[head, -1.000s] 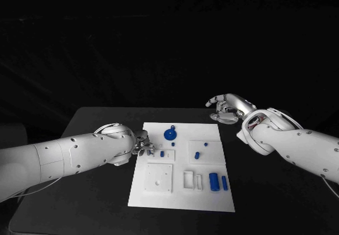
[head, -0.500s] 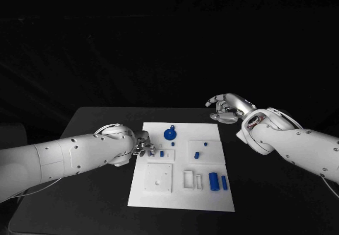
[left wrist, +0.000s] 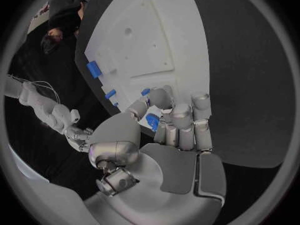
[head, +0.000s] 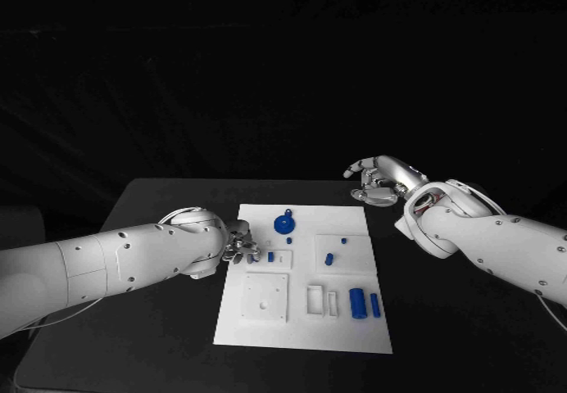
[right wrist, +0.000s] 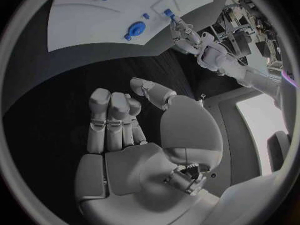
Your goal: Assemble the parts on the task board
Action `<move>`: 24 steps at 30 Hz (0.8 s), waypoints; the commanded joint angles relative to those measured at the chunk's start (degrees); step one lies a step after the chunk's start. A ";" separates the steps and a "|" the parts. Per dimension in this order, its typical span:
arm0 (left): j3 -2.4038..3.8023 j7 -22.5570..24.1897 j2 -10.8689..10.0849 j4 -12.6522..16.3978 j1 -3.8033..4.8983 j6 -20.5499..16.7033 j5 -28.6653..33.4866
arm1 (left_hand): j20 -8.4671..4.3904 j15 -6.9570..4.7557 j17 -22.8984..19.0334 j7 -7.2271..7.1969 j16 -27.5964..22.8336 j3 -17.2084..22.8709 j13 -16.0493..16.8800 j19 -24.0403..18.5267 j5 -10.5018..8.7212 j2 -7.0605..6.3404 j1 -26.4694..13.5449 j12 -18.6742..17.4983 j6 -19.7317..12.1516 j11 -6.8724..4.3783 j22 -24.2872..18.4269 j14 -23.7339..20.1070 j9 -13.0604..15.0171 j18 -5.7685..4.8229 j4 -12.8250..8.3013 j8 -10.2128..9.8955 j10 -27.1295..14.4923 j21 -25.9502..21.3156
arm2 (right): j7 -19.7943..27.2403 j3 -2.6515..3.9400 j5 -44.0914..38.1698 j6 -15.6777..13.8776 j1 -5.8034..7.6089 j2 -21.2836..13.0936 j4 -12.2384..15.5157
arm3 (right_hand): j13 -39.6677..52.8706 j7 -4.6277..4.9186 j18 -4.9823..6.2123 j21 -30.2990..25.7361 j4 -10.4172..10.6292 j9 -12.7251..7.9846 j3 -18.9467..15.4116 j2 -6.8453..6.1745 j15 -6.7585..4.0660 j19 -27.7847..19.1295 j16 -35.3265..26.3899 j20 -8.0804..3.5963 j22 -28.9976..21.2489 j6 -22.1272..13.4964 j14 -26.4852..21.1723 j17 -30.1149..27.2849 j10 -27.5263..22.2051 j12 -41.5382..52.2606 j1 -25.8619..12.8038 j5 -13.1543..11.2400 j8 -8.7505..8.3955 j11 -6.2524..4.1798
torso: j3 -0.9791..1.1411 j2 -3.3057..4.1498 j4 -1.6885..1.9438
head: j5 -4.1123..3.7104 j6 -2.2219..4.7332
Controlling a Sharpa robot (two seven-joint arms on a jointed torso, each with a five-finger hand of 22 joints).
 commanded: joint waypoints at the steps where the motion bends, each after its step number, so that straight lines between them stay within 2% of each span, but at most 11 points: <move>1: 0.02 0.72 0.05 0.04 0.00 1.16 0.26 | -6.71 -1.93 0.07 -3.10 0.31 1.87 -0.09 0.42 0.17 0.07 0.56 0.31 4.23 -0.42 0.93 1.52 0.09 0.02 -0.25 0.18 -0.15 0.22 | 0.49 0.03 -0.06 0.27 0.02 0.05 0.01 | 0.03 0.45 1.82 0.34 0.08 0.10 0.37 -0.37 0.37 0.06 0.22 -0.28 1.07 -0.14 -0.11 -0.08 -0.02 -0.19 0.04 0.36 0.28 0.35 | 0.03 0.01 0.01 | 0.01 0.02; 9: 0.02 0.78 0.21 -0.49 -0.04 0.88 0.22 | -6.70 -1.93 0.07 -3.10 0.30 1.92 -0.13 0.41 0.16 0.04 0.61 0.33 4.24 -0.42 0.92 1.51 0.09 0.02 -0.23 0.14 -0.18 0.22 | 0.50 0.03 -0.04 0.28 0.02 0.11 -0.06 | 0.07 0.45 1.82 0.35 0.09 0.10 0.37 -0.36 0.37 0.06 0.23 -0.28 1.07 -0.14 -0.10 -0.09 -0.01 -0.22 0.05 0.36 0.28 0.35 | 0.05 0.00 0.00 | 0.03 -0.06; 15: 0.03 0.86 0.49 -1.24 -0.53 0.10 0.02 | -6.68 -1.93 0.05 -3.09 0.28 1.95 -0.19 0.40 0.00 0.04 0.64 0.35 4.24 -0.41 0.91 1.49 0.08 0.01 -0.21 0.08 -0.21 0.22 | 0.50 0.03 -0.03 0.29 0.02 0.12 -0.08 | 0.10 0.46 1.82 0.36 0.09 0.10 0.36 -0.36 0.37 0.06 0.23 -0.28 1.07 -0.14 -0.10 -0.09 0.00 -0.23 0.05 0.36 0.28 0.35 | 0.00 0.04 -0.09 | -0.15 -0.01; 24: 0.05 1.26 0.21 -0.84 -0.65 -1.54 -0.20 | -6.67 -1.92 0.03 -3.08 0.26 1.99 -0.25 0.41 -0.14 0.10 0.67 0.37 4.24 -0.40 0.90 1.47 0.07 0.01 -0.19 0.02 -0.24 0.22 | 0.51 0.03 0.01 0.29 0.02 0.15 -0.15 | 0.13 0.46 1.82 0.37 0.09 0.10 0.35 -0.37 0.38 0.05 0.24 -0.27 1.07 -0.15 -0.10 -0.10 0.01 -0.25 0.05 0.36 0.28 0.36 | 0.04 0.01 -0.03 | -0.22 -0.18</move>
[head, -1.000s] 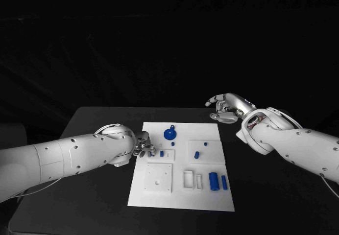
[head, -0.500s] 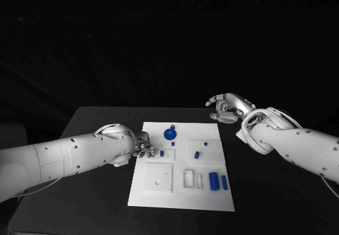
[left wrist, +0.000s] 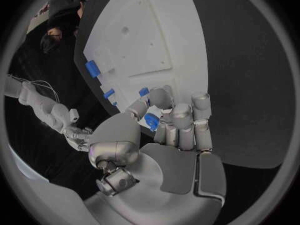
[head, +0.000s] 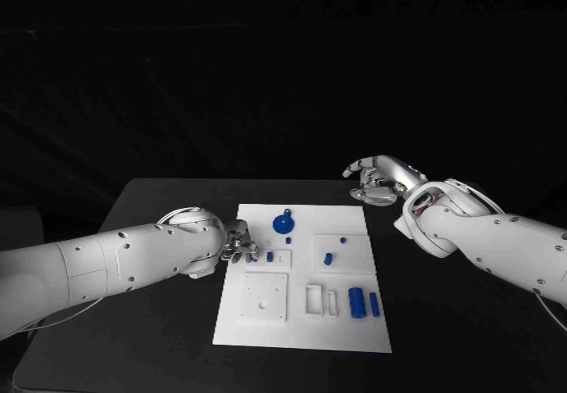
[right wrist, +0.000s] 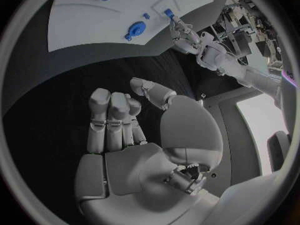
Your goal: Assemble the parts on the task board
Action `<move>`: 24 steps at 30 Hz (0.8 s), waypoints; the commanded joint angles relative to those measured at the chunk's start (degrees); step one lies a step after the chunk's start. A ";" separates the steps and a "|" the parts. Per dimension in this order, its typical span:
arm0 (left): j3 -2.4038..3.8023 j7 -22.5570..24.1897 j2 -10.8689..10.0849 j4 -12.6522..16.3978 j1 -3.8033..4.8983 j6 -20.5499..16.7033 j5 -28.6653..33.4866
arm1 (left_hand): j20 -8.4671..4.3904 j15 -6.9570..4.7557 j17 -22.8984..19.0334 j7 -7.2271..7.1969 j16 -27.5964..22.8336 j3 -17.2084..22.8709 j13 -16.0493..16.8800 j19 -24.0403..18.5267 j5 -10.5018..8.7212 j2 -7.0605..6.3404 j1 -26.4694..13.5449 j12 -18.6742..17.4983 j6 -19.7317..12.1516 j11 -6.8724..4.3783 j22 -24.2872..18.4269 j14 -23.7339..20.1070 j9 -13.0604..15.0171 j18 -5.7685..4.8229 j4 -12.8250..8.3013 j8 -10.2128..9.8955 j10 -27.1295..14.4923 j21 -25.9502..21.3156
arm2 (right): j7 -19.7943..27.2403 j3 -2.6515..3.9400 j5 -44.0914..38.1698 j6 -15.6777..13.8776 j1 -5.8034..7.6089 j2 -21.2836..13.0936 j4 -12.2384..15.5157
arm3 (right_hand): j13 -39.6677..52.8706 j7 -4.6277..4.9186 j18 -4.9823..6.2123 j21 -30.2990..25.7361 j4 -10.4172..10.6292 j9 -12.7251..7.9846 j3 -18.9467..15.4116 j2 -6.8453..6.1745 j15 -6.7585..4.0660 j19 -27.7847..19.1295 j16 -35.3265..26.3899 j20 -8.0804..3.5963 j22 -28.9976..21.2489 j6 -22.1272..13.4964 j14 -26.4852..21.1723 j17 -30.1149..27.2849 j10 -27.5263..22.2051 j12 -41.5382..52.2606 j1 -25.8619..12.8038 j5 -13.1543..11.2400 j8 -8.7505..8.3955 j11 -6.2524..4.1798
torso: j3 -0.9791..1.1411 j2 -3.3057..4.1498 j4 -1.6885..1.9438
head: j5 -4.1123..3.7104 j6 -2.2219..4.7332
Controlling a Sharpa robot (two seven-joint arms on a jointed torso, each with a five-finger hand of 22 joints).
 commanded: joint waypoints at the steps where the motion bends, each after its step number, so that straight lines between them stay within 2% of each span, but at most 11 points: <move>1: -0.10 0.70 -0.07 0.34 -0.27 -1.57 -0.18 | -6.67 -1.85 0.05 -3.07 0.26 1.98 -0.10 0.41 0.01 0.17 0.59 0.37 4.13 -0.27 0.91 1.52 -0.06 0.01 -0.19 0.02 -0.10 0.22 | 0.49 0.03 -0.08 0.28 0.02 0.06 0.00 | 0.06 0.29 1.82 0.20 0.09 0.06 0.35 -0.37 0.38 -0.03 0.24 -0.39 1.07 0.10 -0.11 -0.10 0.01 -0.25 0.05 0.36 0.29 0.36 | 0.02 -0.02 0.04 | -0.06 -0.09; 24: -0.11 1.41 -0.55 0.91 -0.33 -3.06 -0.34 | -6.65 -1.85 0.01 -3.07 0.22 1.95 -0.22 0.47 -0.36 0.43 0.47 0.44 4.14 -0.27 0.87 1.50 -0.07 0.00 -0.15 -0.12 -0.15 0.22 | 0.44 0.03 0.01 0.36 0.02 -0.06 0.03 | 0.13 0.29 1.82 0.22 0.12 0.06 0.30 -0.36 0.38 -0.03 0.26 -0.38 1.07 0.11 -0.10 -0.11 0.05 -0.28 0.01 0.35 0.30 0.36 | 0.01 -0.04 0.06 | 0.01 -0.03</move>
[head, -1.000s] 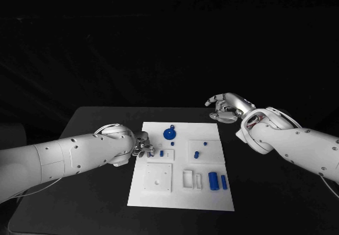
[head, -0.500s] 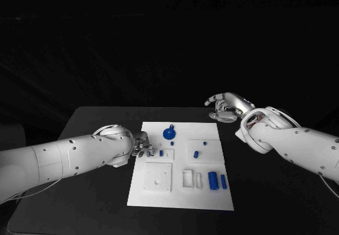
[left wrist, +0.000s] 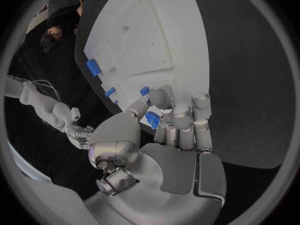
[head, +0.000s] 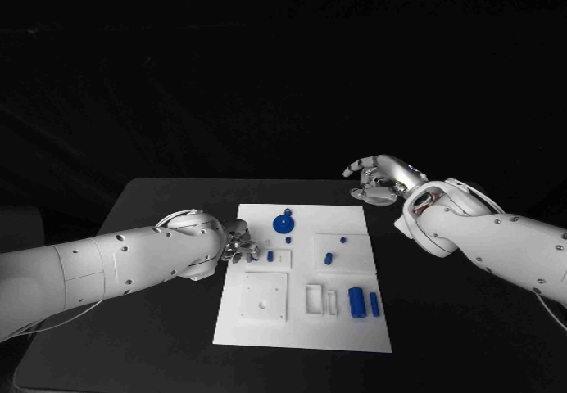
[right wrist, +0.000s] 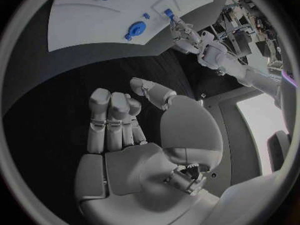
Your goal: Assemble the parts on the task board
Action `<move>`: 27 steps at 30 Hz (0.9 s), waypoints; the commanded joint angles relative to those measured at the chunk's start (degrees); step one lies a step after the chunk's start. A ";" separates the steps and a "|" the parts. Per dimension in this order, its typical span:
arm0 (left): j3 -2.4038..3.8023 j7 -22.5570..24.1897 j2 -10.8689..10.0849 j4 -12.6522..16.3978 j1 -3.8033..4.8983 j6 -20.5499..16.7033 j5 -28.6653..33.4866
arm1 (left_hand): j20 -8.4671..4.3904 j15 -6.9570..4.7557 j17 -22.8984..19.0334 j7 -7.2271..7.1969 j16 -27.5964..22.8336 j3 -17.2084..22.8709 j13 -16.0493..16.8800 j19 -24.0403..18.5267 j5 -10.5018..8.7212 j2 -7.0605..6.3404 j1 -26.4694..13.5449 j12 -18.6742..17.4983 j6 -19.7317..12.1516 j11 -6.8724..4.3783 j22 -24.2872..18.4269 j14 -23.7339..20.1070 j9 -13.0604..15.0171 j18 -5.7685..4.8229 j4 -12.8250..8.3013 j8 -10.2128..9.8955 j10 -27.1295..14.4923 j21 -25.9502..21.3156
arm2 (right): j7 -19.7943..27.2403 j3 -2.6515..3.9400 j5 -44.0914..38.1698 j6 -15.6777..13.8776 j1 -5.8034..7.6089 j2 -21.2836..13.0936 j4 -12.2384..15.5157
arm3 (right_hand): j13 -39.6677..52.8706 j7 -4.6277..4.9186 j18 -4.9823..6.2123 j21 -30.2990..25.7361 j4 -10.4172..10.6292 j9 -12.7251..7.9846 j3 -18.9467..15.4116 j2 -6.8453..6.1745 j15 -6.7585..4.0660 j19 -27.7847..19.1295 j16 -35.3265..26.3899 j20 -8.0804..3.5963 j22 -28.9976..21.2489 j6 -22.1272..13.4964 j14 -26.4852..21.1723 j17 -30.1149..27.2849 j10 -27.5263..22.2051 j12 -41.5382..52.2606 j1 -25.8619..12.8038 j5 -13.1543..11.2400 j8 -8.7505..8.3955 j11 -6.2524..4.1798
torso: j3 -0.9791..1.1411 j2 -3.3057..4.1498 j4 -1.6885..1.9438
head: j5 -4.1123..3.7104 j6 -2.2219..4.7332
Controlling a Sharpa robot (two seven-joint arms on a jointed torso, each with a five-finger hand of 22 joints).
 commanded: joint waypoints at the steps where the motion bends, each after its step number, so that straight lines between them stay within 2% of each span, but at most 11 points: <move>1: 0.01 0.79 0.05 0.01 0.00 -0.64 -0.35 | -6.65 -1.82 0.02 -3.07 0.22 1.81 -0.11 0.47 -0.03 0.51 0.39 0.23 4.14 -0.27 0.84 1.52 0.04 0.00 -0.25 0.21 -0.15 0.22 | 0.44 0.03 -0.07 0.36 0.02 0.00 0.04 | 0.06 0.31 1.82 0.26 0.13 0.07 0.30 -0.36 0.38 0.06 0.26 -0.50 1.07 0.11 -0.10 -0.06 0.05 -0.29 0.01 0.35 0.30 0.36 | -0.02 0.01 -0.01 | 0.03 0.03; 16: 0.00 0.93 0.25 -0.26 -0.15 0.20 -0.49 | -6.65 -1.82 0.00 -3.07 0.21 1.81 -0.15 0.48 -0.21 0.49 0.37 0.26 4.12 -0.27 0.83 1.51 0.03 0.01 -0.26 0.14 -0.16 0.22 | 0.41 0.03 -0.06 0.49 0.02 -0.04 0.07 | 0.11 0.31 1.82 0.27 0.14 0.08 0.27 -0.36 0.38 0.06 0.27 -0.49 1.07 0.12 -0.10 -0.06 0.07 -0.32 -0.01 0.36 0.31 0.36 | -0.04 0.01 -0.01 | 0.04 -0.13; 27: 0.00 0.88 0.50 -0.54 -0.74 1.39 -0.48 | -6.65 -1.82 -0.01 -3.07 0.20 1.84 -0.18 0.48 -0.31 0.49 0.39 0.29 4.12 -0.27 0.82 1.51 0.03 0.01 -0.26 0.10 -0.17 0.21 | 0.40 0.03 -0.06 0.55 0.02 -0.04 -0.02 | 0.15 0.31 1.82 0.28 0.15 0.08 0.25 -0.36 0.38 0.05 0.28 -0.48 1.07 0.14 -0.10 -0.07 0.09 -0.34 -0.01 0.36 0.32 0.36 | -0.03 0.03 -0.05 | -0.01 -0.22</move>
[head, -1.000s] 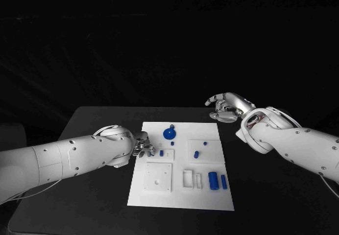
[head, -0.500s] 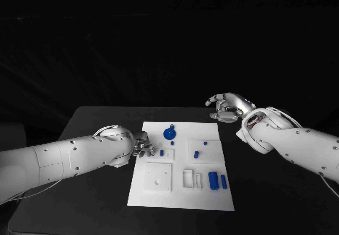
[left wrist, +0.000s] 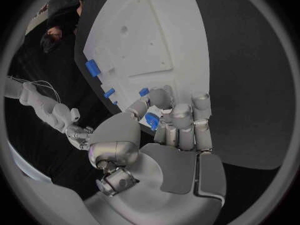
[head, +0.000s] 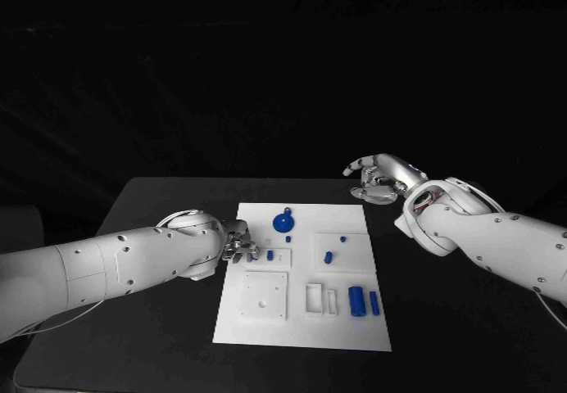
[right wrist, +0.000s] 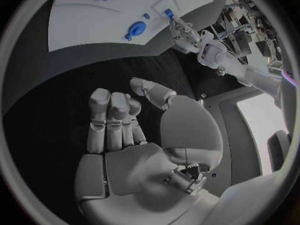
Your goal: Assemble the parts on the task board
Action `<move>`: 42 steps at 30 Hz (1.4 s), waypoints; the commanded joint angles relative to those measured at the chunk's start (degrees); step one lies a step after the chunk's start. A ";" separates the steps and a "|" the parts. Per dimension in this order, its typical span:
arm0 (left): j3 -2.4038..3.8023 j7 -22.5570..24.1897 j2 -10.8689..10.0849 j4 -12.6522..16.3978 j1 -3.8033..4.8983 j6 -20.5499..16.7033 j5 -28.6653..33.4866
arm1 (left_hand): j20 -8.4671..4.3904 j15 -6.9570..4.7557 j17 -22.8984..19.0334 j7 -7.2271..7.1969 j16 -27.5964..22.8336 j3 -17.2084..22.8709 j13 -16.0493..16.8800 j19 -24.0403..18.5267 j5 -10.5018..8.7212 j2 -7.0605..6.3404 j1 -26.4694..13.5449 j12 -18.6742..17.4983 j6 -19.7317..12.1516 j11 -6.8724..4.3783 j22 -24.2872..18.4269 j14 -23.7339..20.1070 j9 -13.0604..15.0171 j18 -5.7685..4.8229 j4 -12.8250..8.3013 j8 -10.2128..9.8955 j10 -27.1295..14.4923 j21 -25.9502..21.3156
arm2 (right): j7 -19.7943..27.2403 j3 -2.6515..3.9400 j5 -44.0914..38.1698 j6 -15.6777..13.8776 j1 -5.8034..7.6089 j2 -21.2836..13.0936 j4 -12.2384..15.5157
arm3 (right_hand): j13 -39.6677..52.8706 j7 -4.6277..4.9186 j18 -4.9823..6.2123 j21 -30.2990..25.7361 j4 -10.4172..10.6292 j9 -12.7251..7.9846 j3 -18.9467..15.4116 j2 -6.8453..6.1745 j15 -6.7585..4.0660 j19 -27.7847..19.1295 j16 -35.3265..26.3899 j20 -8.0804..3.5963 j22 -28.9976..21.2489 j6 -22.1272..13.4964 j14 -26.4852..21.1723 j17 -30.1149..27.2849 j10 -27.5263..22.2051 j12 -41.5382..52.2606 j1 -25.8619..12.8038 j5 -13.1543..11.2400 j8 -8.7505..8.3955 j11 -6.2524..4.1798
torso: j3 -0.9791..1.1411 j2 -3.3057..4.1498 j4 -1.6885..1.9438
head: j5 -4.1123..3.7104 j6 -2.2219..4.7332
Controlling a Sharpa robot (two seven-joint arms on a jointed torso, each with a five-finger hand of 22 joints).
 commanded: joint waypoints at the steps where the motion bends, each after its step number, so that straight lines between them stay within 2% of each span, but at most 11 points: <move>1: -0.10 0.55 0.15 0.05 -0.24 1.47 -0.21 | -6.64 -1.96 0.00 -3.07 0.20 1.68 -0.08 0.47 -0.12 0.57 0.32 0.29 4.12 -0.19 0.82 1.37 0.04 0.01 -0.24 0.12 -0.10 0.21 | 0.41 0.03 -0.12 0.50 0.02 -0.01 0.01 | 0.09 0.33 1.82 0.30 0.15 0.09 0.25 -0.36 0.38 0.01 0.28 -0.28 1.07 0.12 -0.10 -0.07 0.09 -0.34 -0.01 0.36 0.32 0.36 | 0.02 0.01 -0.01 | 0.02 -0.01; 12: -0.10 0.39 0.73 -0.86 -0.32 2.72 -0.05 | -6.64 -1.96 -0.01 -3.06 0.18 1.72 -0.12 0.46 -0.18 0.57 0.37 0.32 4.11 -0.19 0.82 1.36 0.04 0.01 -0.25 0.07 -0.11 0.20 | 0.43 0.03 -0.12 0.50 0.02 0.03 -0.01 | 0.14 0.33 1.82 0.31 0.15 0.09 0.23 -0.36 0.39 0.00 0.28 -0.27 1.06 0.13 -0.11 -0.08 0.10 -0.38 -0.02 0.37 0.33 0.37 | 0.04 0.01 -0.03 | -0.04 0.04; 22: -0.09 -0.51 1.78 -1.95 -0.80 5.16 -0.07 | -6.62 -1.94 -0.02 -3.04 0.19 1.69 -0.19 0.42 -0.29 0.33 0.34 0.38 4.19 -0.16 0.81 1.37 0.05 0.00 -0.28 0.02 -0.11 0.19 | 0.46 0.03 -0.09 0.54 0.02 0.17 0.09 | 0.17 0.34 1.82 0.31 0.15 0.10 0.22 -0.35 0.39 -0.01 0.28 -0.27 1.06 0.14 -0.11 -0.09 0.11 -0.40 -0.02 0.39 0.34 0.38 | 0.03 0.01 -0.01 | -0.13 -0.15; 33: -0.09 -0.68 1.94 -1.55 -0.93 5.77 -0.29 | -6.61 -1.92 -0.03 -3.04 0.21 1.80 -0.33 0.39 -0.02 0.16 0.48 0.44 4.32 -0.16 0.82 1.40 0.05 0.02 -0.29 -0.04 -0.12 0.21 | 0.50 0.03 -0.01 0.59 0.01 0.29 -0.05 | 0.22 0.35 1.82 0.32 0.14 0.10 0.22 -0.34 0.40 -0.02 0.29 -0.26 1.06 0.15 -0.12 -0.10 0.12 -0.43 0.00 0.41 0.35 0.38 | 0.04 -0.01 0.04 | -0.25 -0.29; 35: -0.09 -0.68 1.90 -1.37 -0.93 5.65 -0.61 | -6.59 -1.90 -0.02 -3.06 0.29 1.59 -0.53 0.46 -1.20 0.02 0.31 0.51 4.61 -0.17 0.80 1.46 0.07 0.00 -0.18 -0.06 -0.09 0.23 | 0.50 0.03 -0.01 0.60 0.01 0.31 -0.10 | 0.22 0.35 1.82 0.32 0.14 0.10 0.22 -0.34 0.40 -0.02 0.29 -0.26 1.06 0.15 -0.12 -0.10 0.13 -0.44 0.00 0.41 0.35 0.38 | 0.04 0.00 0.03 | -0.25 -0.29; 39: -0.09 -0.54 1.89 -1.41 -0.93 5.05 -0.62 | -6.59 -2.05 -0.08 -3.33 0.19 1.54 -0.51 0.50 -1.51 -0.72 0.43 0.75 5.68 -0.41 0.74 1.41 0.21 0.02 -0.15 0.29 -0.10 0.19 | 0.47 0.03 0.00 0.58 0.01 0.26 -0.11 | 0.24 0.35 1.82 0.32 0.13 0.10 0.22 -0.34 0.40 -0.03 0.29 -0.26 1.06 0.15 -0.12 -0.10 0.13 -0.45 0.01 0.42 0.35 0.38 | 0.04 0.02 -0.01 | -0.23 -0.27; 42: -0.09 -0.45 1.90 -1.45 -0.93 4.67 -0.62 | -6.59 -2.11 -0.15 -3.35 0.12 1.36 -0.55 0.66 -3.07 -1.27 0.49 0.93 5.88 -0.43 0.62 1.44 0.08 0.04 0.05 0.05 -0.18 0.10 | 0.47 0.03 0.00 0.62 0.01 0.28 -0.09 | 0.25 0.36 1.82 0.32 0.13 0.10 0.22 -0.33 0.40 -0.03 0.29 -0.26 1.05 0.15 -0.12 -0.10 0.13 -0.46 0.01 0.42 0.35 0.39 | 0.03 0.01 0.00 | -0.27 -0.33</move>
